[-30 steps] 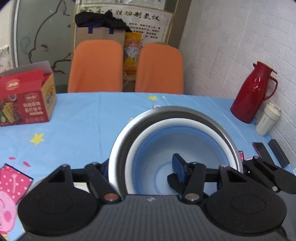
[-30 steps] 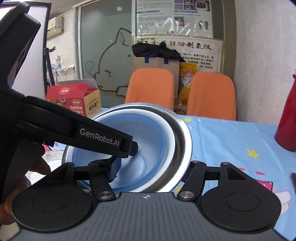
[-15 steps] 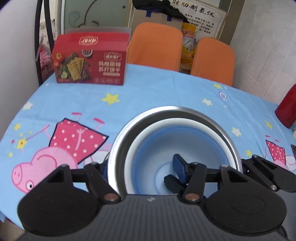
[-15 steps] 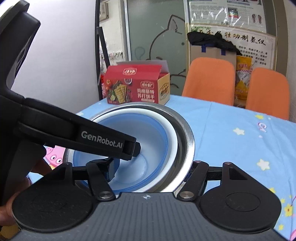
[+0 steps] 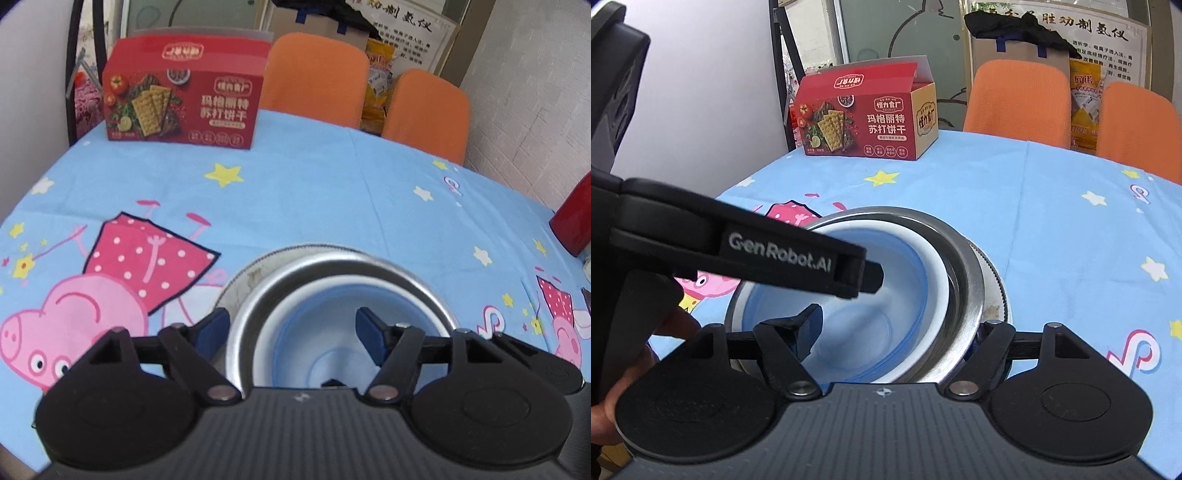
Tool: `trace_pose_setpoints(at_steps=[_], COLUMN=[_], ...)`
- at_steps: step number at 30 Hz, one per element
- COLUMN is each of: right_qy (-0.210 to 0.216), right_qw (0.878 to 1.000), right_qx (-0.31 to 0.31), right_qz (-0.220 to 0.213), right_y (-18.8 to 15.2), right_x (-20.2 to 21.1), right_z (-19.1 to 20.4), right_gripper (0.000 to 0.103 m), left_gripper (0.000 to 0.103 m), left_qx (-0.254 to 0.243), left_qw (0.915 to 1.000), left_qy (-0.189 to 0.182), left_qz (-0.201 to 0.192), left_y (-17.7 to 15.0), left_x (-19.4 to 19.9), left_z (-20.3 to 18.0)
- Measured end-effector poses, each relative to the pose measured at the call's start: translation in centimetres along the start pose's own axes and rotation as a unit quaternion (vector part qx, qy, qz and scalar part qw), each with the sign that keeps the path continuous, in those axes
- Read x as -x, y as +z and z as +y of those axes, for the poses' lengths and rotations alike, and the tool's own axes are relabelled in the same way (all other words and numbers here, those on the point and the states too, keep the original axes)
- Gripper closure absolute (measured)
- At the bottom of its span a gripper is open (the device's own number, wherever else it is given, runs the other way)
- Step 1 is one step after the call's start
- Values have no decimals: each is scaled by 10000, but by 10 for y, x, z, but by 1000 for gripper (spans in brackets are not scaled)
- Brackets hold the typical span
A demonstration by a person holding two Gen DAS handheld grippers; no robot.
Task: Organize plates and bowls
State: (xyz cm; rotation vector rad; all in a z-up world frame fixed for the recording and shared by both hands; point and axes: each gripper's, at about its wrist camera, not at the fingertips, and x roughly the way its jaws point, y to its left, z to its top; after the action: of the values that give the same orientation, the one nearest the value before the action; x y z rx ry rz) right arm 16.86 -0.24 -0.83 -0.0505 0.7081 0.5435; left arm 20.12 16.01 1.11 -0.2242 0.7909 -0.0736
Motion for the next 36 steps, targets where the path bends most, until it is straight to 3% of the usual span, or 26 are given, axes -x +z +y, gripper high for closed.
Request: trace_pose_setpoints(at_steps=[5,8,12,18,24,27,34,36], right_qy=[-376,-432,-630,-1198,-1643,-1806,-1709,-1651], right_qw=[9978,9947,9910,9759,9586,9562,9670,9693], right_qx=[-128,-364,-572,-1190,-1687,-1734,-1701,-1631], right_qz=[-527,-854,-1036,-1384,-1603,-1518,-824,-814], right_y=[4,6,-4,-47,-79,-93,-123,-131], right_x=[29,47,60,80,112,120,112,115], right_z=[-13,-26,-43,-77,-95,-91,-71,-65], right_gripper=[0,0,0,0,0,0,0,0], left_gripper=[29,29,29,29,29,29,29,29], left_qx=[132,78,-42,-11,-368,-529,-697,-738], left_qw=[9965,9947,9936,9944,9943,9935,9928,9921], left_qy=[-2,-8,-119,-272,-112,-13,91,137], left_qz=[-831,-1030,-1124,-1017,-993,-1011,-967,-1003], left_y=[11,13,-1,-44,-91,-113,-158,-169], left_x=[39,55,65,63,69,75,88,95], left_z=[-2,-12,-31,-63,-92,-100,-104,-104])
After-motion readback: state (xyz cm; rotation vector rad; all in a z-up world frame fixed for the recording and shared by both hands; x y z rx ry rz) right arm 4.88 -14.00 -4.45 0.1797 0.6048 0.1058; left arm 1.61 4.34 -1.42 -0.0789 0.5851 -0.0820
